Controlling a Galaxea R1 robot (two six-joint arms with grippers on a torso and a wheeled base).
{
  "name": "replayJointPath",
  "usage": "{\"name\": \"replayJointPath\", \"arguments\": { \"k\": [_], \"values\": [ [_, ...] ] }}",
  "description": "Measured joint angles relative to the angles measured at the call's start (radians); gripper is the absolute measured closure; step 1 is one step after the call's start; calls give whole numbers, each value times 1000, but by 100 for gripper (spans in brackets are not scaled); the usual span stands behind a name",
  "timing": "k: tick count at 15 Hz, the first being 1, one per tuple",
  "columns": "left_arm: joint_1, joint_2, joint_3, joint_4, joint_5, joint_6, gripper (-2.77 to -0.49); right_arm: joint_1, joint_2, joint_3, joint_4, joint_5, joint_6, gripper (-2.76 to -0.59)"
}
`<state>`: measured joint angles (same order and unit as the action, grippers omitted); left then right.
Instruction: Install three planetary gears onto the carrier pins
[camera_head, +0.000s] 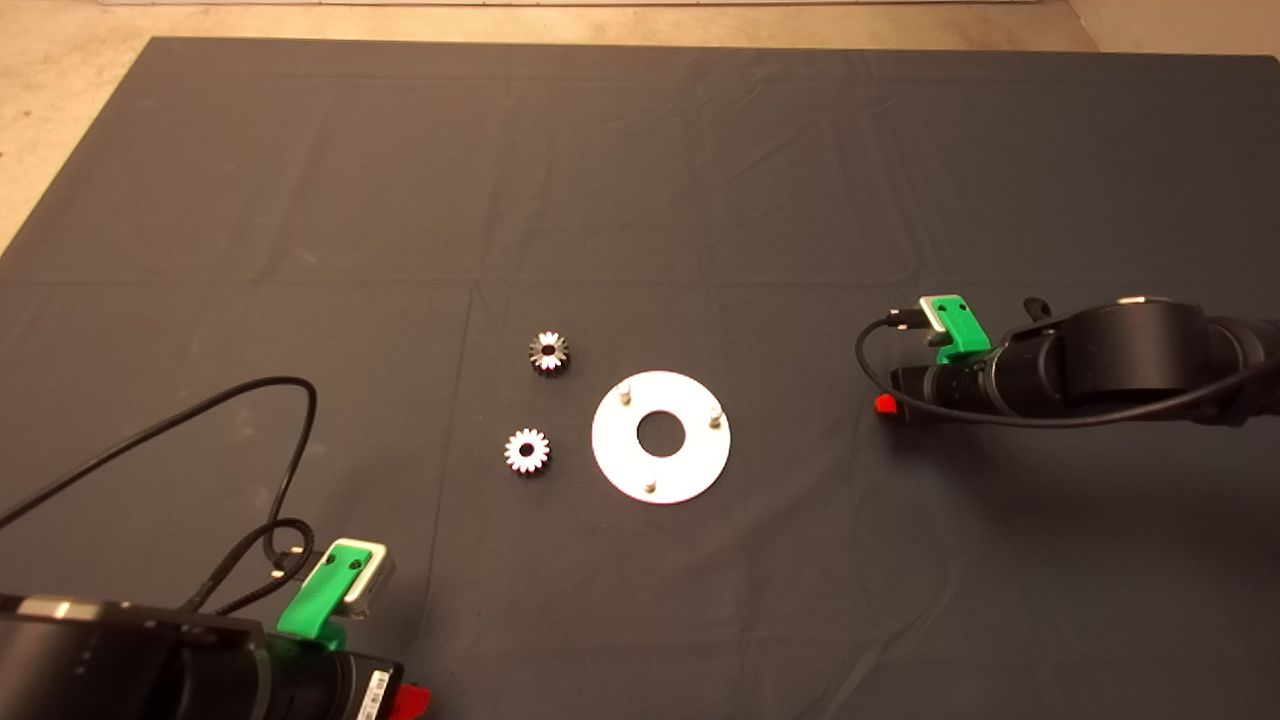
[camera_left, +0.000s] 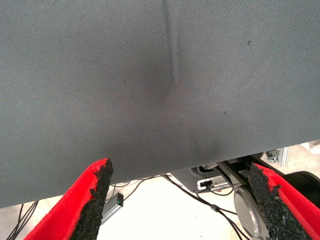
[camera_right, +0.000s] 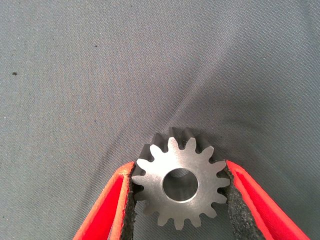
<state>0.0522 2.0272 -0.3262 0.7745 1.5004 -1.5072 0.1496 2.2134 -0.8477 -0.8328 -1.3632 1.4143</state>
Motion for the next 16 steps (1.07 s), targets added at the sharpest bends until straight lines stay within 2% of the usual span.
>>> {"name": "replayJointPath", "arguments": {
  "k": [3,5,7,9,11,14,16],
  "values": [
    [0,4,0,0,0,0,-192,-4,0,8,-12,-2,0,-107],
    [0,4,0,0,0,0,-192,-11,-1,22,-20,-9,0,-104],
    [0,4,0,0,0,0,-192,-19,-1,59,-20,-17,1,-102],
    [0,8,0,0,0,0,-192,-22,0,99,-20,-15,7,-99],
    [0,11,0,0,0,0,-192,-17,0,139,-21,-21,38,-98],
    [0,30,0,0,0,0,-192,-11,1,220,-20,-20,98,-98],
    [0,40,0,0,0,1,-192,4,2,246,-20,-22,104,-96]
  ]
}}
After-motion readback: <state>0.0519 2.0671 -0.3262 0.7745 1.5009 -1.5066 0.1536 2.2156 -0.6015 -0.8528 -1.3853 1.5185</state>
